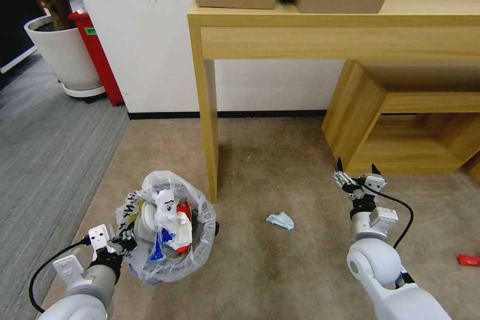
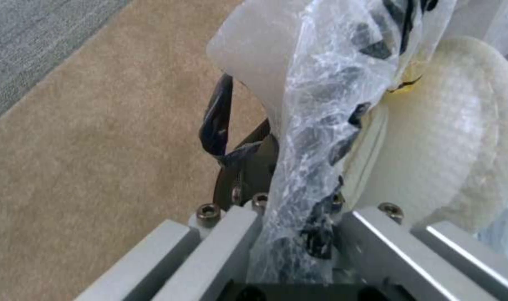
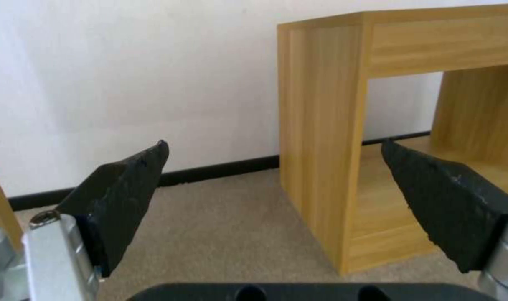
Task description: Pick up the trash bin and place the garbage on the floor into it.
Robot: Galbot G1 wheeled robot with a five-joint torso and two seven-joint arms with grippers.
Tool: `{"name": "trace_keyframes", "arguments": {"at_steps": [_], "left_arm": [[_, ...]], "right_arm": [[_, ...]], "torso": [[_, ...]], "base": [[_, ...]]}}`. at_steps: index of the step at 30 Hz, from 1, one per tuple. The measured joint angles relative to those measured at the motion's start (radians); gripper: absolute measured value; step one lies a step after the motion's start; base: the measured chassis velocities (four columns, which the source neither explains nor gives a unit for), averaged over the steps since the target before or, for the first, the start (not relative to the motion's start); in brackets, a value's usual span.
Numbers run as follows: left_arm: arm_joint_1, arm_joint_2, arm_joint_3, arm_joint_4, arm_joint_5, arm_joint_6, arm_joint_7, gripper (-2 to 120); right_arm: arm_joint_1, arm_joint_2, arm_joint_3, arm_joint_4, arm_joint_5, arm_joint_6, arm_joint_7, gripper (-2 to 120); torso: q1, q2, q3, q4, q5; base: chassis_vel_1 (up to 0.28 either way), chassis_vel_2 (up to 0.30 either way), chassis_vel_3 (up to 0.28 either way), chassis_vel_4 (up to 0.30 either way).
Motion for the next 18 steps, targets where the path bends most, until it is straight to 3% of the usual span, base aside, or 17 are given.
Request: {"name": "trace_keyframes", "arguments": {"at_steps": [10,18], "left_arm": [[0.008,-0.011,-0.001,-0.002,0.012,-0.004,0.004,0],[0.009,-0.013,0.0,-0.002,0.016,-0.007,0.005,0]], "right_arm": [[0.004,-0.002,-0.005,-0.01,-0.017,0.023,-0.002,99],[0.009,-0.001,-0.016,-0.017,-0.034,0.042,-0.01,100]], "torso": [[0.0,0.0,0.0,0.0,0.0],[0.0,0.0,0.0,0.0,0.0001]], "base": [[-0.084,0.095,0.083,-0.085],[-0.026,0.014,0.03,-0.029]]}}
